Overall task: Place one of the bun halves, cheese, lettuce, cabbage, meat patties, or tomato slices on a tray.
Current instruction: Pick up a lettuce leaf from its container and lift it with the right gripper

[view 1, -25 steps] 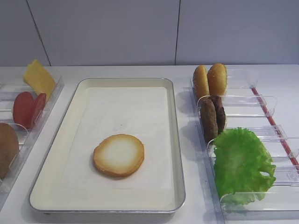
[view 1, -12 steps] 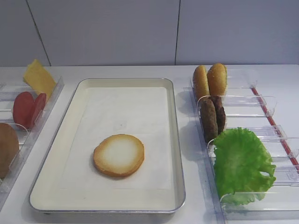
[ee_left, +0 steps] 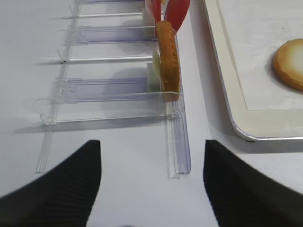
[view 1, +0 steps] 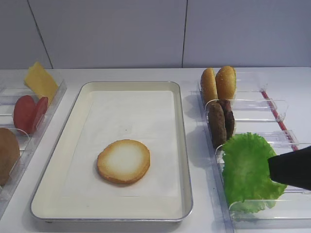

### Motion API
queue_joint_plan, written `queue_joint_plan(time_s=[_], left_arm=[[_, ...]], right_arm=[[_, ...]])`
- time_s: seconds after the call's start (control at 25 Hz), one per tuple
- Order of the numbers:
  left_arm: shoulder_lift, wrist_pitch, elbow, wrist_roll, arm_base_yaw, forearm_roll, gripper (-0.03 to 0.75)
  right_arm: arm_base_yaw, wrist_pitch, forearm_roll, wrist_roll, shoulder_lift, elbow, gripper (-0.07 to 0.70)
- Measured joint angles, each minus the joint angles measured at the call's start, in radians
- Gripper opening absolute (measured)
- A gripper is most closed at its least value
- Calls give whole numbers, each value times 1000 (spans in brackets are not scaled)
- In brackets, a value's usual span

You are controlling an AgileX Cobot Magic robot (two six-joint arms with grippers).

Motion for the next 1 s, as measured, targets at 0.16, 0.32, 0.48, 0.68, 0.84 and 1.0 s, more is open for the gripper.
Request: queue_joint_plan(time_s=[0.16, 0.32, 0.48, 0.68, 0.84, 1.0], left_arm=[[-7, 0, 0, 0, 0, 0, 432], [-34, 1, 0, 0, 0, 0, 432], [-36, 1, 0, 0, 0, 0, 432], [-38, 1, 0, 0, 0, 0, 432], [-38, 1, 0, 0, 0, 0, 432], [-38, 1, 0, 0, 0, 0, 432]], right_arm=[[0, -23, 52, -81, 107, 0, 623], [0, -41, 89, -152, 212, 0, 622], [0, -66, 97, -191, 294, 0, 619], [0, -106, 118, -232, 337, 0, 614], [0, -123, 158, -259, 345, 0, 609], [0, -143, 167, -274, 345, 0, 603]])
